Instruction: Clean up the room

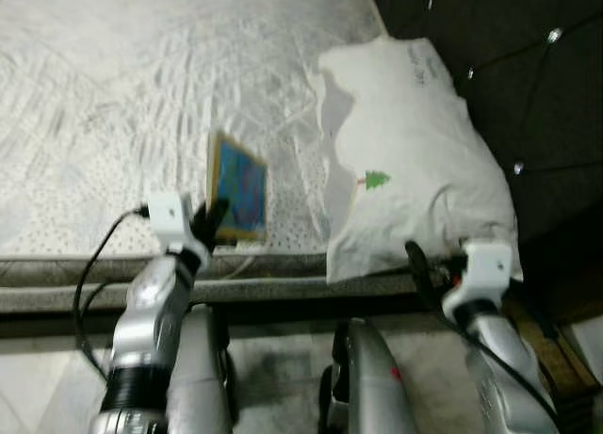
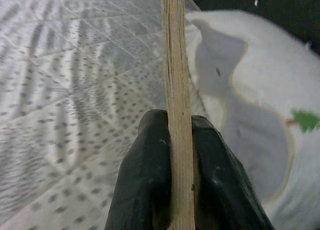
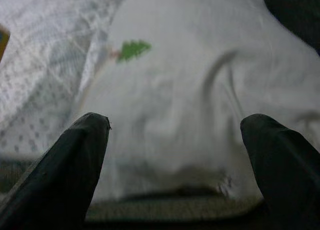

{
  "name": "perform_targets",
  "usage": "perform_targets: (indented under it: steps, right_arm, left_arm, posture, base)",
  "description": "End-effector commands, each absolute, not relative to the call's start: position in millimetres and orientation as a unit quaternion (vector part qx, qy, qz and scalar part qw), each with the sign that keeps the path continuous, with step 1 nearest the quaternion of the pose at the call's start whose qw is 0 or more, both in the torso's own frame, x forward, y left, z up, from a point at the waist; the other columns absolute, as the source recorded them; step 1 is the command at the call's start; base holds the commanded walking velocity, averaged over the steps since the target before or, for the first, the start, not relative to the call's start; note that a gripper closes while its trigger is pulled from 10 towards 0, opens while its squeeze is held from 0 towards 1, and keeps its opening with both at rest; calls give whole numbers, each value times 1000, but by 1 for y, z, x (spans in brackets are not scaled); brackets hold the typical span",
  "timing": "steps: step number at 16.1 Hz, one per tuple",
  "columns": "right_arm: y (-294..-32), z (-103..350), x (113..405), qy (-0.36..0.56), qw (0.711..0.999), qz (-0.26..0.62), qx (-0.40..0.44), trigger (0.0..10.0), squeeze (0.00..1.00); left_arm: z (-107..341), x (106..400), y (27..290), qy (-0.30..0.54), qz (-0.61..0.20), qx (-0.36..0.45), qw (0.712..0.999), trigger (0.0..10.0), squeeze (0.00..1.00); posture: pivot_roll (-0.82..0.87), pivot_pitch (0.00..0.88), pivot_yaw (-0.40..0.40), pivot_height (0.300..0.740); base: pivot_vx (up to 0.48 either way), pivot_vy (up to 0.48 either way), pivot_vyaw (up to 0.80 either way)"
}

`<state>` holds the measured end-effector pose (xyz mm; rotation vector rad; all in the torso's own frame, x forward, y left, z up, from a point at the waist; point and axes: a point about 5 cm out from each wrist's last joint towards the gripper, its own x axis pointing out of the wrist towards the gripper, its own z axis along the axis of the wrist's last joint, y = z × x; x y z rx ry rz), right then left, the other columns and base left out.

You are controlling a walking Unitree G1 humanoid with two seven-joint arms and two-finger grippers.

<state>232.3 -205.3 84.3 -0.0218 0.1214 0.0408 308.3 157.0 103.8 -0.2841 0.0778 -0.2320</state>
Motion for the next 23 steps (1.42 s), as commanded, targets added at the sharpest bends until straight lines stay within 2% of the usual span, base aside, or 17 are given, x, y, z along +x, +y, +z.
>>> perform_targets:
  steps: [1,4,6,9,13,23]
  right_arm:
    - [-210,93,226,53,998,15,-17,10000,0]
    - [-225,97,194,81,996,23,-34,10000,0]
    - [-231,98,185,92,995,17,-45,10000,0]
    - [-238,107,183,94,994,15,-56,10000,0]
    - [-239,110,188,95,993,22,-64,10000,0]
    - [-240,114,192,94,993,12,-75,10000,0]
  left_arm:
    - [105,314,154,36,-121,-164,978,10000,0]
    - [113,335,144,25,-119,-220,968,10000,0]
    - [109,342,137,38,-114,-263,957,10000,0]
    - [95,348,113,83,-126,-329,932,10000,0]
    - [83,344,91,125,-145,-338,921,10000,0]
    - [53,333,111,167,-102,-318,928,10000,0]
  posture:
    - [-168,253,-109,626]
    - [-224,263,-132,626]
    - [-255,269,-144,626]
    - [-287,273,-162,626]
    - [-286,270,-167,626]
    - [-290,253,-152,626]
  base:
    - [0,0,0]
    - [0,0,0]
    - [0,0,0]
    - [0,0,0]
    - [0,0,0]
    - [0,0,0]
